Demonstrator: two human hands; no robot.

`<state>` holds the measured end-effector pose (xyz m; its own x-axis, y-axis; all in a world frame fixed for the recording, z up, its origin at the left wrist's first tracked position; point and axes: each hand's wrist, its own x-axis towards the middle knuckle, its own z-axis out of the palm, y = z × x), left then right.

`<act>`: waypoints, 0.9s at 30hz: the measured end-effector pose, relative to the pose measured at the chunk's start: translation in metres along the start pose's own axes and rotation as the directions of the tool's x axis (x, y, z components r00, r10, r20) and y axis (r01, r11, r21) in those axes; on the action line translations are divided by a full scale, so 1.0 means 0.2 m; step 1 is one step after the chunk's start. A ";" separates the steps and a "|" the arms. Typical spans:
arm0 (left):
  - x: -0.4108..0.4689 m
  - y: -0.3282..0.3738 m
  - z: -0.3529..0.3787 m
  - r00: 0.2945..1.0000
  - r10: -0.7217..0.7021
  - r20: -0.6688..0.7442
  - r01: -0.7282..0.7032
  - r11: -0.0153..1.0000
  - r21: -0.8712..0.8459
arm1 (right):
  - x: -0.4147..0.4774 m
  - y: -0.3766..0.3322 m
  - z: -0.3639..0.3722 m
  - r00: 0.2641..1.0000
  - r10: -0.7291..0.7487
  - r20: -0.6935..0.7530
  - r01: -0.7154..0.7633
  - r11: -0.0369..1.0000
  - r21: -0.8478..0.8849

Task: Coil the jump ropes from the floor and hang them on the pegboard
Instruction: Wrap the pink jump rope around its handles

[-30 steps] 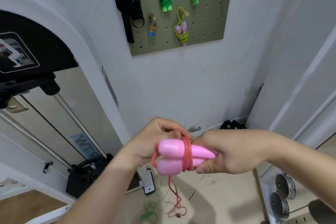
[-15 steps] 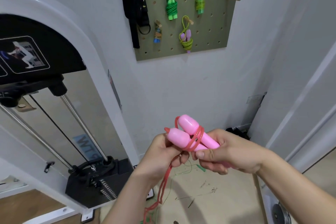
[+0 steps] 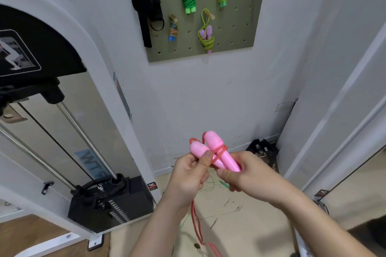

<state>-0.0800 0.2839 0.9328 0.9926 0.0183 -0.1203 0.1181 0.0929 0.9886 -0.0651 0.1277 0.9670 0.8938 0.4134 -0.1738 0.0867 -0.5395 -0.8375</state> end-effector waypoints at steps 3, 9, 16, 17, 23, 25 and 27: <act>-0.01 -0.02 0.00 1.000 -0.018 0.012 0.018 1.000 -0.011 | -0.05 0.02 -0.01 0.992 0.022 0.124 -0.031 0.997 0.072; 0.01 -0.04 0.00 0.994 -0.091 0.061 0.095 0.994 -0.056 | -0.06 0.10 0.07 0.969 -0.149 -0.196 0.055 0.906 -0.419; -0.01 -0.05 -0.05 0.940 -0.197 0.277 0.192 0.980 0.046 | -0.02 0.12 0.03 0.999 0.026 0.024 -0.027 0.999 0.039; -0.02 -0.05 -0.05 0.934 -0.201 0.295 0.198 0.979 0.041 | -0.02 0.12 0.02 0.993 0.063 0.104 -0.079 0.985 0.157; -0.04 -0.03 -0.09 0.930 -0.178 0.321 0.146 0.982 0.124 | -0.01 0.14 0.03 0.927 0.083 0.366 -0.252 0.859 0.445; -0.03 -0.04 -0.09 0.940 -0.178 0.290 0.161 0.984 0.082 | 0.01 0.14 0.06 0.939 0.092 0.330 -0.249 0.845 0.473; -0.01 -0.05 -0.09 0.959 -0.179 0.220 0.173 0.984 0.045 | 0.02 0.13 0.08 0.962 0.122 0.245 -0.232 0.837 0.495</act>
<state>-0.0828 0.3000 0.9212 0.9372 -0.2178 -0.2723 0.2894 0.0503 0.9559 -0.0658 0.1277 0.9356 0.7627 0.5110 -0.3964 -0.3528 -0.1849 -0.9172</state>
